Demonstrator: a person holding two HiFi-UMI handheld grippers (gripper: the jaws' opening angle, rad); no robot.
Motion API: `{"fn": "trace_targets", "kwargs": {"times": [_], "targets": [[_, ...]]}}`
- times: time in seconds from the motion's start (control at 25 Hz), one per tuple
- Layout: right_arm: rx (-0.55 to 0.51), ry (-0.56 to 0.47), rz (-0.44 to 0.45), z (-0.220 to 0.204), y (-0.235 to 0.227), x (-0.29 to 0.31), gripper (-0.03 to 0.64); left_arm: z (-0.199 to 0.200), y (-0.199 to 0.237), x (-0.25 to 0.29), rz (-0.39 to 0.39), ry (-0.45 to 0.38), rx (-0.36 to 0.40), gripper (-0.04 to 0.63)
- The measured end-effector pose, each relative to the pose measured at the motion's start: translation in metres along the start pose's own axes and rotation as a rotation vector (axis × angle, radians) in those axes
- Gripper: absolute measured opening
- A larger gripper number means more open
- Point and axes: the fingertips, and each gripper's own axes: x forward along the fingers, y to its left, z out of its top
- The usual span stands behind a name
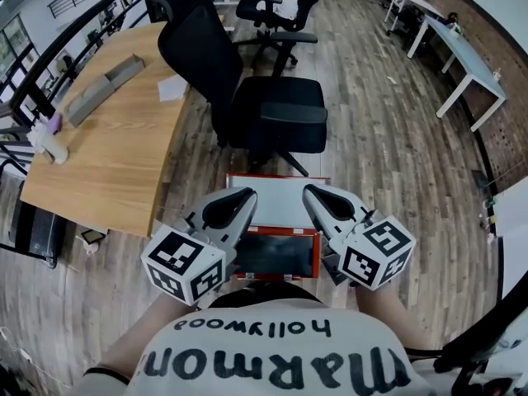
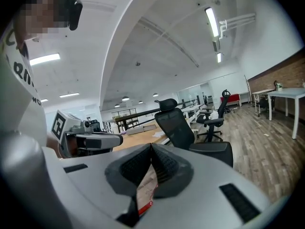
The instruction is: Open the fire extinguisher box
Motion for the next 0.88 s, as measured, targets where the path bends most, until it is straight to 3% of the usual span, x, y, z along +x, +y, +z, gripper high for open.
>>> {"fn": "trace_targets", "kwargs": {"times": [0.2, 0.88], "targets": [[-0.04, -0.004, 0.022, 0.002, 0.009, -0.003, 0.009, -0.002, -0.003, -0.004, 0.006, 0.005, -0.005, 0.025], [-0.023, 0.014, 0.022, -0.008, 0.01, -0.014, 0.009, -0.011, -0.013, -0.01, 0.014, 0.019, -0.016, 0.025]]}}
